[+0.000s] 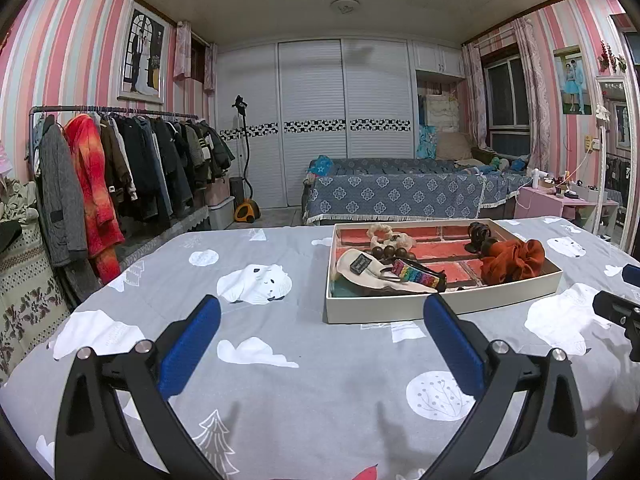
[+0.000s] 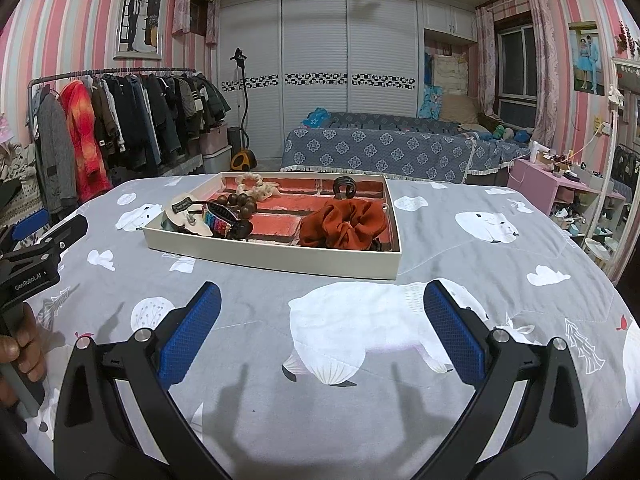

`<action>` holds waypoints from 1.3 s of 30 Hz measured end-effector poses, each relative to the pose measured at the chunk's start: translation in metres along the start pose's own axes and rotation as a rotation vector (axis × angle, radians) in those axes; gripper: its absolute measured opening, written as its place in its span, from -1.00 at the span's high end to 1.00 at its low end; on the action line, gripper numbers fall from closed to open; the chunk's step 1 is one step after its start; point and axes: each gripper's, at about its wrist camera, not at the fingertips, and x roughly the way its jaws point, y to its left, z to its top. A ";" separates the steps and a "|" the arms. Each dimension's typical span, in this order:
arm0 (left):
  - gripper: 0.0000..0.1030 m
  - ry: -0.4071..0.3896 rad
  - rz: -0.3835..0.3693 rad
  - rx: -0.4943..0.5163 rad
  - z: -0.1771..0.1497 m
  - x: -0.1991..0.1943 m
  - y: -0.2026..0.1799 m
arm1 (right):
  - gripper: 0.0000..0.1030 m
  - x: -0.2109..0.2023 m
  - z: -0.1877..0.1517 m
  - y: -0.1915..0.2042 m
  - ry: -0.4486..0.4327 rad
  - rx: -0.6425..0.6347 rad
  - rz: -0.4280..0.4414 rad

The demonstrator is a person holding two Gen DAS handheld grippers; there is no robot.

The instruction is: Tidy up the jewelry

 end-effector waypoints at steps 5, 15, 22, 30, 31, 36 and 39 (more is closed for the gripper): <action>-0.92 0.000 0.000 0.000 0.000 0.000 0.000 | -0.92 0.000 0.000 0.000 0.001 0.000 0.000; -0.92 0.002 -0.001 -0.001 0.000 -0.001 0.000 | -0.92 0.000 0.000 0.000 0.002 -0.001 0.000; -0.92 0.003 -0.001 -0.001 0.001 0.000 0.000 | -0.92 0.000 0.000 0.000 0.002 -0.001 0.000; -0.92 0.004 -0.001 -0.002 0.000 0.000 0.000 | -0.92 0.000 0.000 0.000 0.002 -0.001 0.000; -0.92 0.005 -0.001 -0.002 0.001 0.000 0.000 | -0.92 0.000 0.000 0.000 0.002 -0.001 0.000; -0.92 0.006 -0.001 -0.002 0.001 0.000 0.000 | -0.92 0.000 0.000 0.000 0.003 -0.003 0.000; -0.92 0.006 -0.001 -0.002 0.000 0.000 -0.001 | -0.92 0.000 0.000 0.000 0.002 -0.001 0.000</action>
